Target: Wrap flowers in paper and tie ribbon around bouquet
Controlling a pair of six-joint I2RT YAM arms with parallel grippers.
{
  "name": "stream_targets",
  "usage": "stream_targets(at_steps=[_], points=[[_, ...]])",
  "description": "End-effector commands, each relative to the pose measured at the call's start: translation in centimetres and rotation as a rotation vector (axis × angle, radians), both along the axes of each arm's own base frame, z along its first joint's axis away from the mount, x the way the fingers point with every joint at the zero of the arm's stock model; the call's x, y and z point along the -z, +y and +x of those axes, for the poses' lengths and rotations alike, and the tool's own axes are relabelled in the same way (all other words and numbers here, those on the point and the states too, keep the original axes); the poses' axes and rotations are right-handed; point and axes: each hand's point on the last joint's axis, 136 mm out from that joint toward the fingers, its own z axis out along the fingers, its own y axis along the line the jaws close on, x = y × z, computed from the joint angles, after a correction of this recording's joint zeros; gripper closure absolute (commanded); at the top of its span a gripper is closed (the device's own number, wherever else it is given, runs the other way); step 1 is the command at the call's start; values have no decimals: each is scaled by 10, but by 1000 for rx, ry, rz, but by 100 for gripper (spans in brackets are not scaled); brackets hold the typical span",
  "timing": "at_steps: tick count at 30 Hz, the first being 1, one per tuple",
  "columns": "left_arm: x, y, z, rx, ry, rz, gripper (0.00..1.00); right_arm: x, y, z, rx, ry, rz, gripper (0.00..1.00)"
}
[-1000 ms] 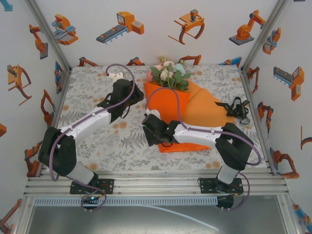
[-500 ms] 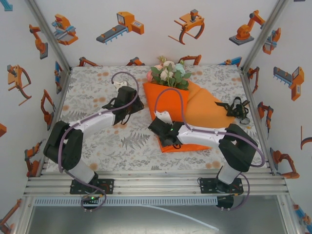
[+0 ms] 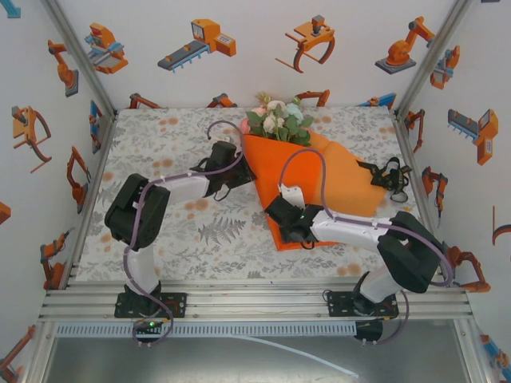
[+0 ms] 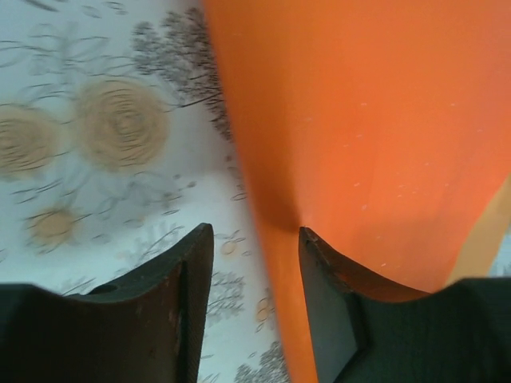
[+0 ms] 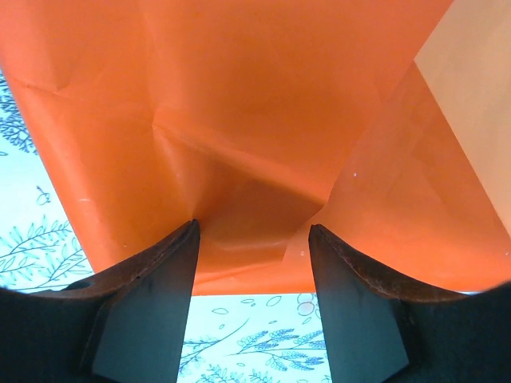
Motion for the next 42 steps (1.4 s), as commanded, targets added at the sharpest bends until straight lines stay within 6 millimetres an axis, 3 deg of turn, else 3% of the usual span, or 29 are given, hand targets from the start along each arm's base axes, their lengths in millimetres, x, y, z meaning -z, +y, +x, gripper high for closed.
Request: stream_targets(at_steps=[1, 7, 10, 13, 15, 17, 19, 23, 24, 34, 42], points=[[-9, -27, 6, 32, -14, -81, 56, -17, 9, 2, 15, -20, 67, 45], [10, -20, 22, -39, -1, -4, 64, -78, 11, 0, 9, -112, 208, 45], [15, -19, 27, -55, 9, 6, 65, -101, 45, -9, -82, -126, 419, 45], [16, -19, 30, -64, 11, 5, 64, -112, 91, -16, -182, -75, 641, 45], [18, -17, 32, -78, 13, 8, 65, -102, 111, -15, -194, -22, 688, 46], [19, -15, 33, -88, 17, 11, 64, -83, 118, -10, -172, 29, 673, 50], [22, -11, 34, -99, 20, 18, 64, -62, 116, -2, -130, 73, 662, 61], [24, -11, 37, -98, 22, 14, 64, -27, 105, 12, -61, 146, 739, 94], [25, -10, 38, -99, 22, 17, 64, -23, 99, 12, -44, 146, 732, 96], [25, 2, 52, -107, 8, 40, 62, 23, 34, -1, 110, 155, 681, 93], [7, 27, 88, -123, -28, 49, 59, 9, 31, -14, 118, 144, 777, 91]])
